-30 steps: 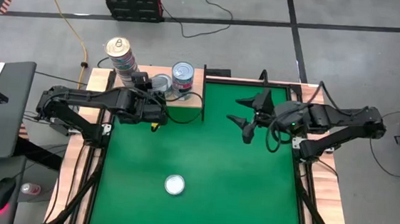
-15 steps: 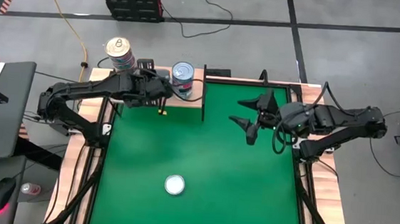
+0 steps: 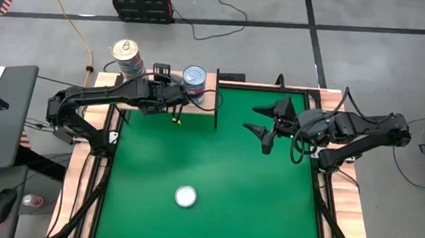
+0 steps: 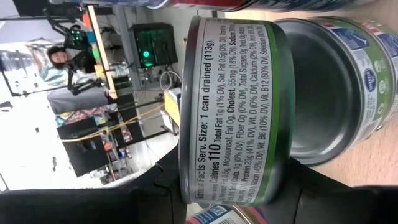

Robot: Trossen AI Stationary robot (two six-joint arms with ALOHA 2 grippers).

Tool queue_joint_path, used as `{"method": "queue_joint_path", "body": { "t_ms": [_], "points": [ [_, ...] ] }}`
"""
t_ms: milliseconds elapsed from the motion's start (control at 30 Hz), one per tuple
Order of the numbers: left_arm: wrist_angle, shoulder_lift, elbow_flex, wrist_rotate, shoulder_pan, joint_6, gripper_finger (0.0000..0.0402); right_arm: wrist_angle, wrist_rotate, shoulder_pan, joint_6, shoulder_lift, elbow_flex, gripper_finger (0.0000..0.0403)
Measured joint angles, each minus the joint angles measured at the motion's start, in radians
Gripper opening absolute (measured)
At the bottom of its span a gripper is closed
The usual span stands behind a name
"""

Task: Stack canned seafood by type on shelf
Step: Stack the green tuna can on top of the green tuna cans on the shelf

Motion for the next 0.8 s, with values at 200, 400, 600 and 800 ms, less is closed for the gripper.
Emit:
{"method": "queue_joint_path", "body": {
  "t_ms": [200,400,600,800],
  "points": [
    [-0.009,0.001,0.0,0.019,0.001,-0.021,0.0138,-0.001,0.002,0.009,0.001,0.008,0.0,0.0324],
    [-0.015,0.0,0.0,0.052,0.0,-0.05,0.0169,0.011,0.003,0.008,0.001,0.025,0.0,0.0324],
    [-0.038,0.001,0.0,0.111,-0.007,-0.055,0.0209,0.024,0.002,0.008,-0.001,0.031,0.0,0.0324],
    [-0.042,0.001,0.0,0.138,-0.009,-0.055,0.0236,0.041,0.001,0.008,-0.001,0.031,0.0,0.0324]
  ]
}}
